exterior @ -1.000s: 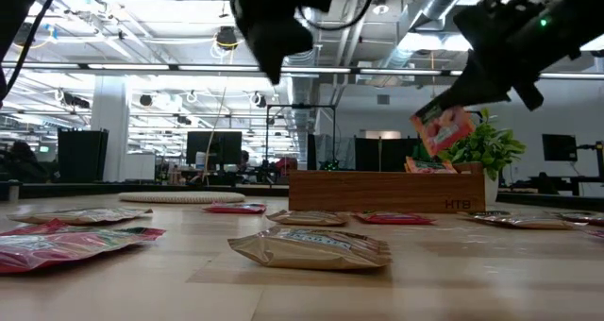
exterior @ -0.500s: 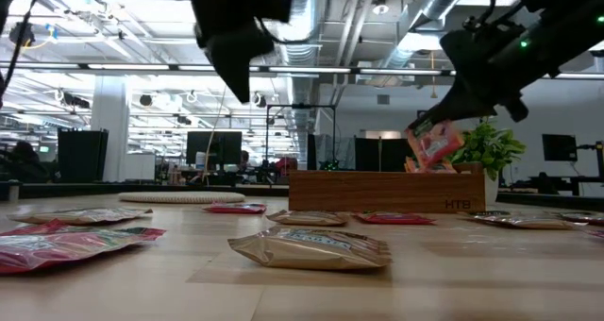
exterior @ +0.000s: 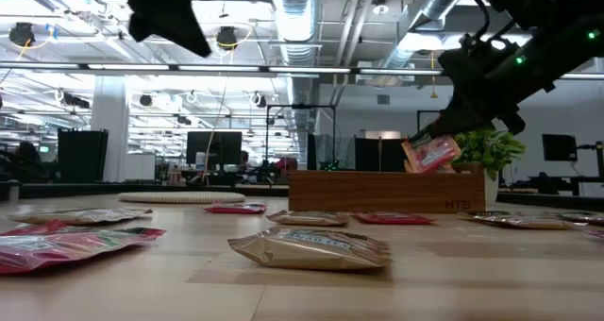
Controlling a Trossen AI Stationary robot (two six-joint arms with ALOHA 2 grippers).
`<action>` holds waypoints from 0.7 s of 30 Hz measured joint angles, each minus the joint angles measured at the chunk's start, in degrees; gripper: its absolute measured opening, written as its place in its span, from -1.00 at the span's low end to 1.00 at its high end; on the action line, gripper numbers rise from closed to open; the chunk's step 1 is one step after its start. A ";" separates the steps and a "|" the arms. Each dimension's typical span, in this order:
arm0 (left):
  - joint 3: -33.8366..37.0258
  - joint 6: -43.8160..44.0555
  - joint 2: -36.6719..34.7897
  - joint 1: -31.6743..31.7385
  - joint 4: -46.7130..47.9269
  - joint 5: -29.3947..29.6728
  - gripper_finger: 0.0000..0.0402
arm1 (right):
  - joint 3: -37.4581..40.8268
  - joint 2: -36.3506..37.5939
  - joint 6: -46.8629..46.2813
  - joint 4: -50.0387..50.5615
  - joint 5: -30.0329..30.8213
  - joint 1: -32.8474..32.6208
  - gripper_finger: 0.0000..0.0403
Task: Pick & Place Tea
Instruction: Put the orange tea bag into the right section of the wooden organizer
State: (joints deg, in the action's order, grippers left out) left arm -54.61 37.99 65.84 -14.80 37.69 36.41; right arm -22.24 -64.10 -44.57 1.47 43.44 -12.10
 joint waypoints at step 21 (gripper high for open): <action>2.01 -1.64 -6.89 -1.42 0.16 -1.50 -1.00 | 0.72 -0.02 7.56 -1.93 -3.25 6.25 -1.00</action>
State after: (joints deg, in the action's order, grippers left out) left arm -52.60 36.35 58.96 -16.23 37.85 34.91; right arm -21.52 -64.12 -37.01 -0.45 40.19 -5.85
